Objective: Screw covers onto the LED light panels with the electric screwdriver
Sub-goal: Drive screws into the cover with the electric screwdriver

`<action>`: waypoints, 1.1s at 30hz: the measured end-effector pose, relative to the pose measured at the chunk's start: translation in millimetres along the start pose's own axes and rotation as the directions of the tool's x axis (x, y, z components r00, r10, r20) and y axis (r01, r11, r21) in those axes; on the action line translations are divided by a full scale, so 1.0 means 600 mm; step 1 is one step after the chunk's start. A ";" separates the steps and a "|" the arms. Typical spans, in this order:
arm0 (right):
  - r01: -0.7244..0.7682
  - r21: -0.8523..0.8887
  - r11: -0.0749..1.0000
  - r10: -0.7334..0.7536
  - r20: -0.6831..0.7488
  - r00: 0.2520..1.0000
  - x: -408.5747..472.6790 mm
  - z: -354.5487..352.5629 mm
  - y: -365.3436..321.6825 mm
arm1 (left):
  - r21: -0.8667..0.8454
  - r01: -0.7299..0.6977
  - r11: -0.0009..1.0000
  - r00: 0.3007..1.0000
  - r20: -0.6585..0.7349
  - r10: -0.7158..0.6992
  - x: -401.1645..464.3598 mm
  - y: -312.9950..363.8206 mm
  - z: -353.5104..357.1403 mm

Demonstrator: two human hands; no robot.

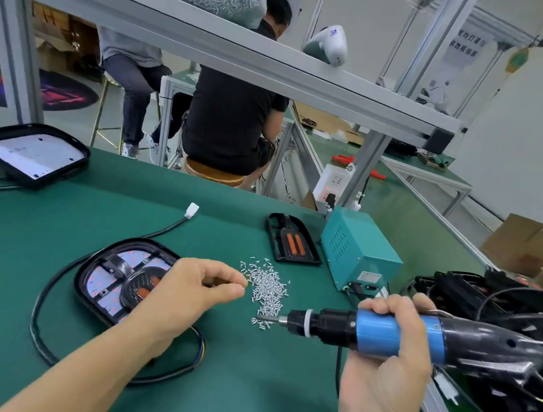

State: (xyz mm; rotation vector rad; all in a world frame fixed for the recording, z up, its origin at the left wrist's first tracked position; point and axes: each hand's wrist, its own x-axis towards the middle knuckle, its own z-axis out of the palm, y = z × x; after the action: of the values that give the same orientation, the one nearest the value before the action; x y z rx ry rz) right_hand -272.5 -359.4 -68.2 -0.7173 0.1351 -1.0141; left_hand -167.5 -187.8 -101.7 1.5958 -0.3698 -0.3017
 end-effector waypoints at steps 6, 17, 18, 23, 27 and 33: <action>-0.109 0.149 0.983 0.096 0.092 0.991 -0.021 0.057 -0.005 | -0.351 0.111 0.930 0.993 -0.003 -0.120 -0.043 0.004 -0.035; -0.162 0.156 0.974 0.137 0.159 0.978 -0.048 0.104 0.023 | -0.429 0.098 0.898 0.992 -0.027 -0.121 -0.071 0.003 -0.071; -0.163 0.154 0.975 0.138 0.161 0.977 -0.050 0.105 0.025 | -0.428 0.092 0.899 0.993 -0.032 -0.117 -0.073 0.003 -0.073; -0.172 0.140 0.975 0.149 0.165 0.975 -0.060 0.113 0.035 | -0.434 0.077 0.898 0.994 -0.035 -0.102 -0.078 -0.001 -0.083; -0.181 0.150 0.972 0.156 0.167 0.974 -0.065 0.119 0.042 | -0.416 0.056 0.907 0.997 -0.023 -0.072 -0.079 -0.002 -0.096; -0.212 0.115 0.971 0.186 0.205 0.961 -0.072 0.127 0.055 | -0.251 -0.012 0.968 1.000 -0.005 0.011 -0.083 -0.006 -0.126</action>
State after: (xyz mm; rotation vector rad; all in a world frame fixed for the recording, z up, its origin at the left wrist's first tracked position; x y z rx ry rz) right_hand -239.5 -276.4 -39.1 -0.6593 -0.0303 -0.7490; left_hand -181.6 -98.2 -102.3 1.3449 -0.3240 -0.3237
